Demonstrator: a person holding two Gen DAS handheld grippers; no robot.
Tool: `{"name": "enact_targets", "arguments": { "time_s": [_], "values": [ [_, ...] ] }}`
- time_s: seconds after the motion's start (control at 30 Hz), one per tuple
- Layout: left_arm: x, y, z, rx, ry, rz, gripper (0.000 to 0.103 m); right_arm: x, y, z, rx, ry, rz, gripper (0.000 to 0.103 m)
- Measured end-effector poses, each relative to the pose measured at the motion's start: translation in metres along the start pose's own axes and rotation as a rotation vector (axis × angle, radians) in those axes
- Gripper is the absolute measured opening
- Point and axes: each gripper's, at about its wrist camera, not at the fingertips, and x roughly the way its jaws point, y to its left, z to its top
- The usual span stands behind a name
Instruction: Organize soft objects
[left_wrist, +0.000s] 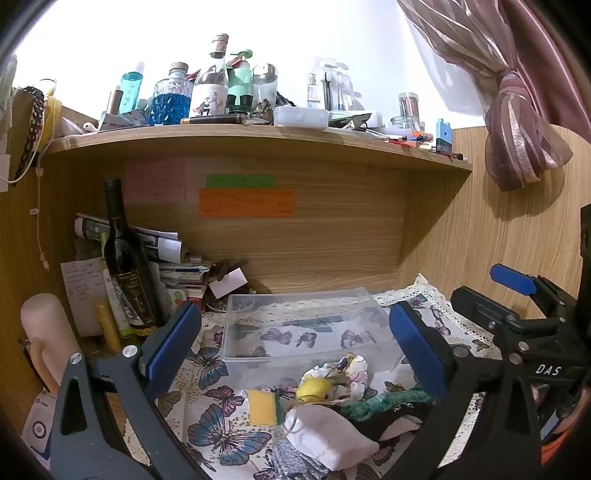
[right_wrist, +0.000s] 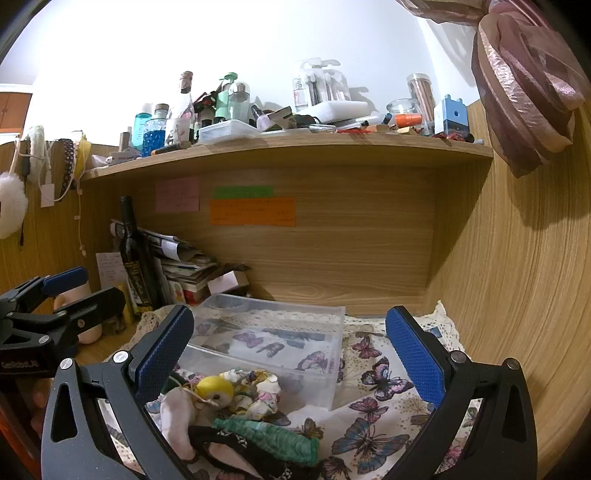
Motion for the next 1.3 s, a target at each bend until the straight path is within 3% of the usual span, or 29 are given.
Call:
{"name": "enact_targets", "arguments": {
  "time_s": [1.3],
  "values": [
    [-0.0007, 0.006, 0.0009, -0.004, -0.009, 0.003, 0.103, -0.0016, 0.002, 0.0031, 0.012, -0.004, 0.013, 0.103]
  ]
}}
